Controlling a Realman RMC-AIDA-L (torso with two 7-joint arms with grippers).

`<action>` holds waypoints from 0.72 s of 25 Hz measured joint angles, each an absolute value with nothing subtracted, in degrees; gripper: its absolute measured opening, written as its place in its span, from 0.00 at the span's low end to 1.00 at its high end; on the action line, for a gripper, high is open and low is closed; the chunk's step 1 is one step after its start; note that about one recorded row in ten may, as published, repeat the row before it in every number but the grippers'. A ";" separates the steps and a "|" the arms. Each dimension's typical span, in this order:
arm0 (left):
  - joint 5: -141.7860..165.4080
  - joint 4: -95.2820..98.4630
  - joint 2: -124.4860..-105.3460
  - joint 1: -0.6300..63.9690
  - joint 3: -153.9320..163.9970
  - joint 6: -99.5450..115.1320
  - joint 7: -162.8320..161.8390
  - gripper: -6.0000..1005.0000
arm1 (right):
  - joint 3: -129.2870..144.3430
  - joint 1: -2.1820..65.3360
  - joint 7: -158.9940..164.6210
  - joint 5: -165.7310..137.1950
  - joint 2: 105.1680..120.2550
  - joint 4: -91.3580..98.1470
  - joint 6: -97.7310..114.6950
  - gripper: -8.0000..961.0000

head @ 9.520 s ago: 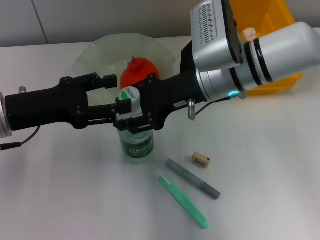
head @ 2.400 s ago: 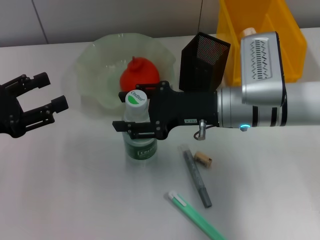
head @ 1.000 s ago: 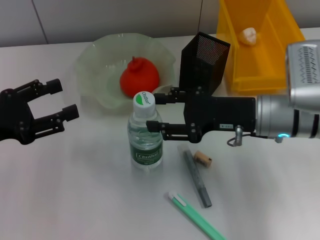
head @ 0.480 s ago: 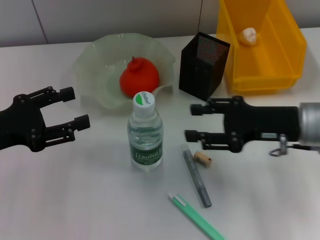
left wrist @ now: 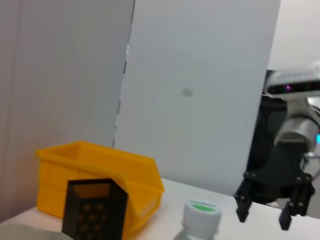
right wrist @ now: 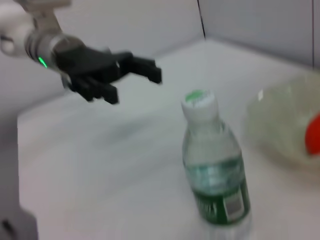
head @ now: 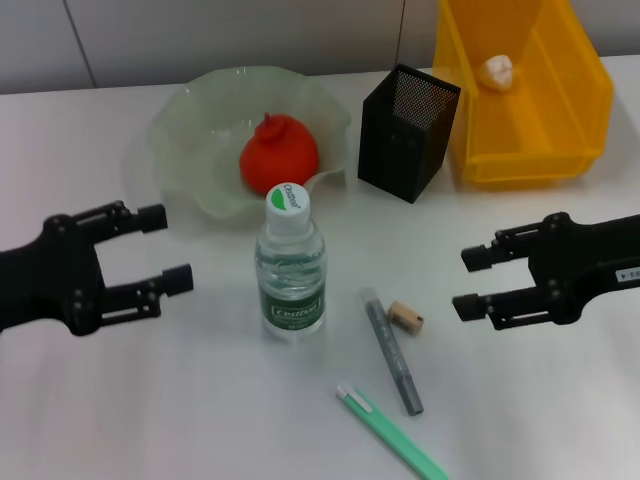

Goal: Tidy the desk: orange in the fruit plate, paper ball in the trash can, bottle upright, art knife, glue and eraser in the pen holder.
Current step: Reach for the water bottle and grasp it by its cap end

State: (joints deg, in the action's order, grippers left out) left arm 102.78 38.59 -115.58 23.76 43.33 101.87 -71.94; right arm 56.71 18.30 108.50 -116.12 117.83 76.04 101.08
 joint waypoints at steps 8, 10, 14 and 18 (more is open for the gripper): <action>102.85 38.29 -115.98 21.02 44.72 102.64 -67.90 0.76 | 57.47 29.68 129.83 -130.91 118.34 82.77 111.84 0.67; 103.67 37.83 -115.98 20.47 44.78 103.50 -67.15 0.76 | 58.53 34.76 136.07 -136.09 118.41 82.44 116.02 0.67; 104.75 37.77 -116.06 20.06 44.78 103.75 -66.80 0.76 | 62.56 38.24 141.51 -139.28 118.45 81.93 117.28 0.67; 104.99 37.77 -116.03 19.40 44.73 103.95 -66.13 0.76 | 68.80 42.19 147.40 -142.06 118.62 79.54 117.03 0.67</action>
State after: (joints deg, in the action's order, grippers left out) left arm 104.99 37.77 -116.03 19.40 44.73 103.95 -66.13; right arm 68.80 42.19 147.40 -142.06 118.62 79.54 117.03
